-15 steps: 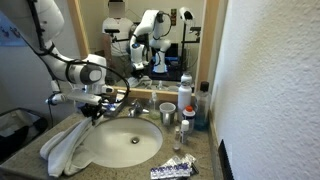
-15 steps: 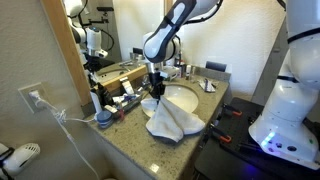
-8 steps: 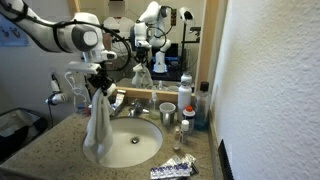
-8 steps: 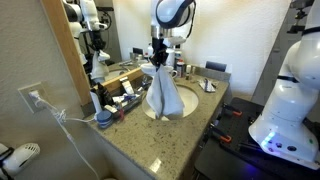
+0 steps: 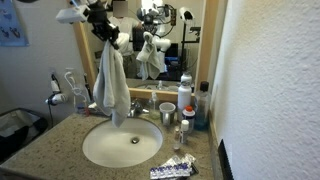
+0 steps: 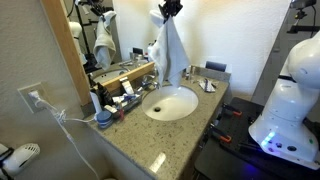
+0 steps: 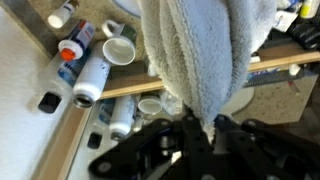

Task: Unhang the towel, wipe the base top and hang it back

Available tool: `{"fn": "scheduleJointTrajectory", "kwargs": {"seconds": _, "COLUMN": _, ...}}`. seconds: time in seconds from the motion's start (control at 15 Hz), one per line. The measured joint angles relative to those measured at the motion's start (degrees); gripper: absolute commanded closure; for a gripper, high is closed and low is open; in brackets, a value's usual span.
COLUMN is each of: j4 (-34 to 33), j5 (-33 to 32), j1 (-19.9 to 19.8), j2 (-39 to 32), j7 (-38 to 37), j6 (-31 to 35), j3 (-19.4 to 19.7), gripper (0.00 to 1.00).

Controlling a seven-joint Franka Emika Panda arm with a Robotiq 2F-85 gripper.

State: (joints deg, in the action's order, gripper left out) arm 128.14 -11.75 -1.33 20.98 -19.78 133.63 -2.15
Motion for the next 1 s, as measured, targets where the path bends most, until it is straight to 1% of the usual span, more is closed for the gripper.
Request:
{"fn": "scheduleJointTrajectory", "kwargs": {"seconds": 0.2, "j4": -2.5, "j5": -3.9, "j1": -4.0, "j2": 7.1, "j7": -2.0, "j6": -0.6, "j3": -0.5, "gripper": 0.96}}
{"fn": "scheduleJointTrajectory", "kwargs": {"seconds": 0.4, "j4": -6.5, "j5": -6.8, "j1": -8.4, "j2": 11.5, "j7": -3.3, "j6": -0.5, "j3": -1.2, "gripper": 0.96}}
{"fn": "scheduleJointTrajectory", "kwargs": {"seconds": 0.67, "j4": -12.1, "j5": -11.8, "j1": -14.4, "j2": 13.1, "j7": -6.9, "j6": 1.5, "j3": -2.7, "gripper": 0.96}}
{"fn": "scheduleJointTrajectory", "kwargs": {"seconds": 0.87, "j4": -14.3, "j5": -17.2, "j1": -19.5, "j2": 12.9, "j7": -11.2, "j6": 5.8, "j3": -3.7, "gripper": 0.96}}
{"fn": "scheduleJointTrajectory", "kwargs": {"seconds": 1.0, "j4": -15.1, "j5": -21.7, "j1": -23.6, "j2": 12.6, "j7": -14.8, "j6": 9.1, "j3": -4.5, "gripper": 0.96}}
